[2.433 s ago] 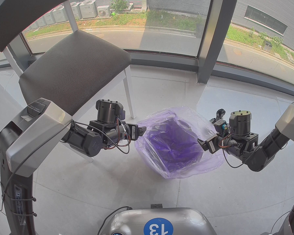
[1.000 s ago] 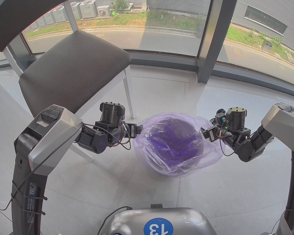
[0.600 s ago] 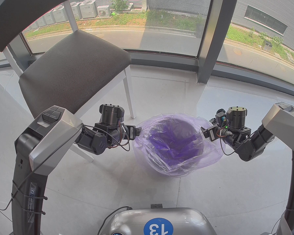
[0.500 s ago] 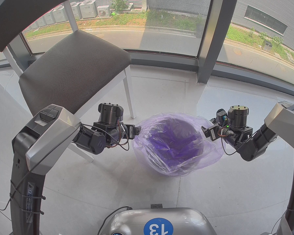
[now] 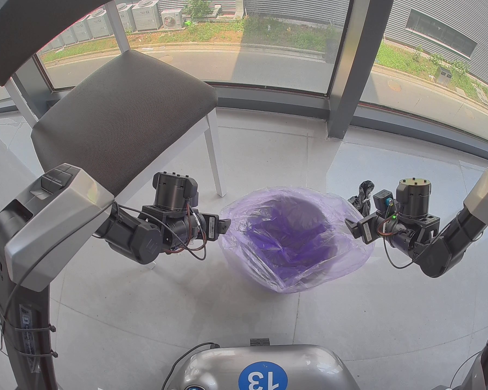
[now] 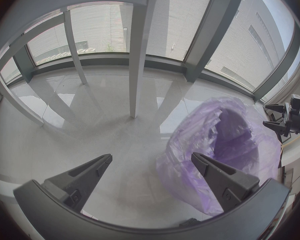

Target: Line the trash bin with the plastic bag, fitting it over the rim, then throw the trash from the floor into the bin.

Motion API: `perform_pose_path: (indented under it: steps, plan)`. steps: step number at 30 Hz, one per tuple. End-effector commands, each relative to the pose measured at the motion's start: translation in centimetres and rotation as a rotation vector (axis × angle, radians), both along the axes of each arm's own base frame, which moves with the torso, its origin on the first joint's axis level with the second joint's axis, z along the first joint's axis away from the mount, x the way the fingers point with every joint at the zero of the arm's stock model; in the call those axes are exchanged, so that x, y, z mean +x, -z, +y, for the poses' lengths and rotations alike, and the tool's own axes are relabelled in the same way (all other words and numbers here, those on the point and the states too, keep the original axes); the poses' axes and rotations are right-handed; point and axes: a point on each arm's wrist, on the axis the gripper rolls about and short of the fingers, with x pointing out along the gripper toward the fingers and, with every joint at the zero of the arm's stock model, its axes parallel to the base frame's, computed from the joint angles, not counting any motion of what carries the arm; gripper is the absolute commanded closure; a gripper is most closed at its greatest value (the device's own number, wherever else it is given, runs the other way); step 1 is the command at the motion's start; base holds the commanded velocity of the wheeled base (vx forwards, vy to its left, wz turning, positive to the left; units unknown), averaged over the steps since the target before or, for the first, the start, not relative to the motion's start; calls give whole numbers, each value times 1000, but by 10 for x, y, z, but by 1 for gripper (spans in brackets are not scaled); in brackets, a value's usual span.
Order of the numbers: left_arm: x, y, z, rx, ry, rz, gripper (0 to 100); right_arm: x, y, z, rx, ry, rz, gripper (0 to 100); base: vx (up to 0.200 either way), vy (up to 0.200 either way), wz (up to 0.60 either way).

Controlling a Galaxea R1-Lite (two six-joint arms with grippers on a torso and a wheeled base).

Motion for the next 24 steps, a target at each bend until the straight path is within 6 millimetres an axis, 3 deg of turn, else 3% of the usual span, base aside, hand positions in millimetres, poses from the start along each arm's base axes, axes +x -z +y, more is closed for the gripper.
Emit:
perform_pose_path:
  steps: [1, 10, 24]
  plan:
    - [-9, 5, -2, 10, 12, 22, 0, -17, 0, -7, -10, 7, 31, 0, 0, 0, 0]
    - [-6, 23, -2, 27, 9, 58, 0, -29, 24, -11, -26, 12, 117, 0, 0, 0, 0]
    - [13, 46, 1, 37, -10, 82, 0, -11, 93, -9, -17, 16, 151, 0, 0, 0, 0]
